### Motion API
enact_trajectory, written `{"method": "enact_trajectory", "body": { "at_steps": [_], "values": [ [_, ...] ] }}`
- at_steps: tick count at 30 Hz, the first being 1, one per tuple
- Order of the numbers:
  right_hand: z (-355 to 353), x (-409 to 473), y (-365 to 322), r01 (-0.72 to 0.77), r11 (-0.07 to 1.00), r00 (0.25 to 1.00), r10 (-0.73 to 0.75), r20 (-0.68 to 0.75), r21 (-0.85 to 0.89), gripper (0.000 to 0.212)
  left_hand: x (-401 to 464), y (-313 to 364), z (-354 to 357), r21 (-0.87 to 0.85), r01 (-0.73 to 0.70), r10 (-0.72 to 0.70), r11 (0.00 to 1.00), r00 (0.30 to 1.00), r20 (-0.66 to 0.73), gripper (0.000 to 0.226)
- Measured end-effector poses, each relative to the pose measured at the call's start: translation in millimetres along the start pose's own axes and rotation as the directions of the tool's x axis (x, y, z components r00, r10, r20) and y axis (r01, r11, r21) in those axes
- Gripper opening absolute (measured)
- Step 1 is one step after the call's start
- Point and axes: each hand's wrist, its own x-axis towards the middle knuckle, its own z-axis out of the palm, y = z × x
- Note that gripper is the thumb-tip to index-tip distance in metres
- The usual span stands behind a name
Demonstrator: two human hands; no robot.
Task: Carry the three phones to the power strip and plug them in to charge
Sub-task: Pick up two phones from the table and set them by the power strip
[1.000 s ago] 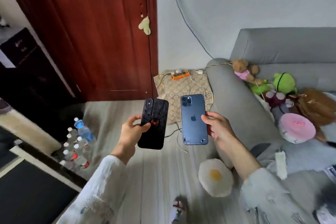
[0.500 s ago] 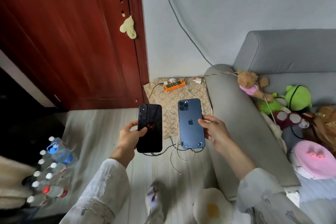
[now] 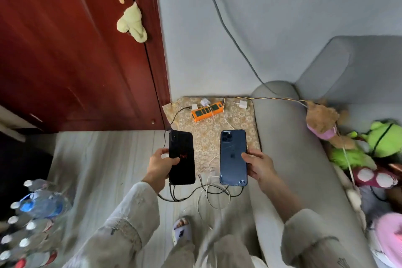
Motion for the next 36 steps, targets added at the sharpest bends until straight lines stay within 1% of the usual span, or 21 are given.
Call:
{"method": "enact_trajectory", "body": {
  "at_steps": [3, 6, 10, 13, 16, 18, 21, 24, 27, 30, 32, 33, 34, 36],
  "values": [
    [8, 42, -7, -0.038, 0.999, 0.999, 0.038, 0.016, -0.038, 0.01, 37, 2, 16, 0.01, 0.067, -0.067, 0.998, 0.998, -0.016, 0.038],
    [20, 92, -7, -0.084, 0.99, 0.995, 0.088, 0.037, -0.113, 0.01, 76, -3, 34, 0.024, 0.109, -0.108, 0.994, 0.992, -0.065, 0.04],
    [39, 170, 3, -0.13, 0.97, 0.987, 0.146, 0.065, -0.204, 0.014, 129, -14, 57, 0.033, 0.151, -0.145, 0.988, 0.981, -0.129, 0.032],
    [55, 224, 14, -0.141, 0.94, 0.981, 0.175, 0.083, -0.309, 0.01, 169, -28, 70, 0.024, 0.183, -0.175, 0.983, 0.965, -0.197, 0.031],
    [71, 278, 30, -0.155, 0.928, 0.973, 0.203, 0.109, -0.339, 0.01, 215, -48, 84, 0.007, 0.213, -0.205, 0.977, 0.947, -0.249, 0.032],
    [83, 309, 42, -0.176, 0.923, 0.964, 0.232, 0.129, -0.343, 0.015, 247, -62, 93, 0.015, 0.226, -0.213, 0.974, 0.939, -0.271, 0.032],
    [102, 351, 65, -0.154, 0.911, 0.961, 0.229, 0.157, -0.383, 0.027, 293, -82, 105, 0.029, 0.253, -0.233, 0.967, 0.924, -0.304, 0.037],
    [119, 382, 88, -0.124, 0.903, 0.962, 0.211, 0.172, -0.411, 0.021, 329, -103, 111, 0.102, 0.271, -0.225, 0.957, 0.918, -0.327, 0.037],
    [129, 400, 101, -0.147, 0.905, 0.964, 0.221, 0.145, -0.399, 0.009, 348, -114, 112, 0.107, 0.274, -0.228, 0.956, 0.92, -0.319, 0.038],
    [127, 411, 101, -0.144, 0.895, 0.98, 0.189, 0.066, -0.423, 0.015, 355, -113, 118, 0.077, 0.265, -0.238, 0.961, 0.936, -0.259, 0.037],
    [121, 418, 96, -0.1, 0.87, 0.989, 0.14, 0.047, -0.482, 0.014, 358, -107, 128, 0.086, 0.247, -0.222, 0.965, 0.948, -0.227, 0.037],
    [118, 422, 93, -0.079, 0.843, 0.991, 0.125, 0.05, -0.532, 0.012, 359, -104, 135, 0.106, 0.234, -0.207, 0.966, 0.953, -0.221, 0.036],
    [114, 425, 89, -0.067, 0.816, 0.991, 0.12, 0.055, -0.574, 0.011, 361, -101, 142, 0.165, 0.215, -0.176, 0.963, 0.959, -0.224, 0.036],
    [110, 429, 85, -0.034, 0.76, 0.989, 0.118, 0.087, -0.649, 0.014, 363, -96, 154, 0.388, 0.167, -0.081, 0.907, 0.97, -0.227, 0.036]
  ]
}}
